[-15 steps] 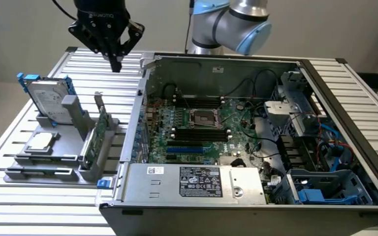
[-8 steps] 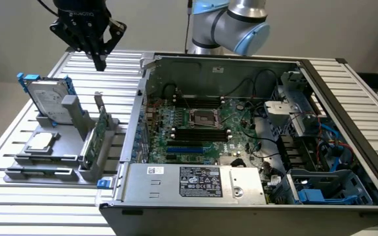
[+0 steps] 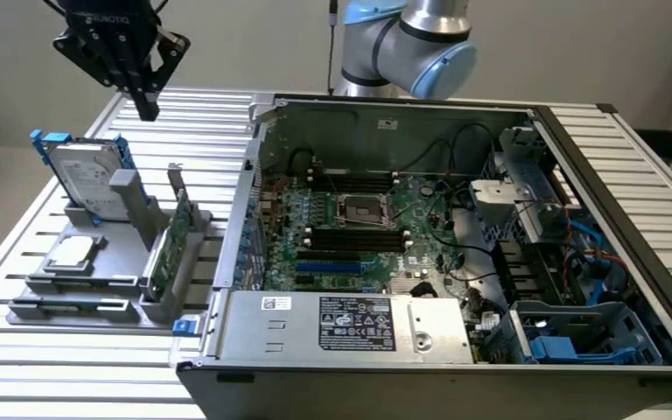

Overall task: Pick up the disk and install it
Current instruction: 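Reach for the disk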

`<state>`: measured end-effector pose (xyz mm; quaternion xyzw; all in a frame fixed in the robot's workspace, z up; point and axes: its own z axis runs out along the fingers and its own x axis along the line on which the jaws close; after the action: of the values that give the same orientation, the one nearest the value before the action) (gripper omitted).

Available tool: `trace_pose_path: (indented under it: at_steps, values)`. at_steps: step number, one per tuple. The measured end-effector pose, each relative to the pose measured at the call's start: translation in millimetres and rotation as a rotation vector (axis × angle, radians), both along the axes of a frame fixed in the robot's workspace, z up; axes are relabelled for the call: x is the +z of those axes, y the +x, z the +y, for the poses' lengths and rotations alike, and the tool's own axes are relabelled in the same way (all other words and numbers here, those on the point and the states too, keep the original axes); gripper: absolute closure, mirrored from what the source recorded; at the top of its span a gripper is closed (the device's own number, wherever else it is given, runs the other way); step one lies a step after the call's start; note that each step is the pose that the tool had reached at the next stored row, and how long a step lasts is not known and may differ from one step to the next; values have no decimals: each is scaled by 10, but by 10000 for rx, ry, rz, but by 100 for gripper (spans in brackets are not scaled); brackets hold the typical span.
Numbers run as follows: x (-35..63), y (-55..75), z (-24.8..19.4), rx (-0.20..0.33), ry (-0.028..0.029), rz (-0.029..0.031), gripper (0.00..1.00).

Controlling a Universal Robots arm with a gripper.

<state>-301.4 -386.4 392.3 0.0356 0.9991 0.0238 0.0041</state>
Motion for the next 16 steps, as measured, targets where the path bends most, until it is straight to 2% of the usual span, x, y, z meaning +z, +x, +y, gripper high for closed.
trace_pose_path:
  at_steps: [5, 16]
  values:
    - [-1, -229, 57, 1, 0, 0, 89]
    - [-9, -730, 140, 1, -6, 1, 89]
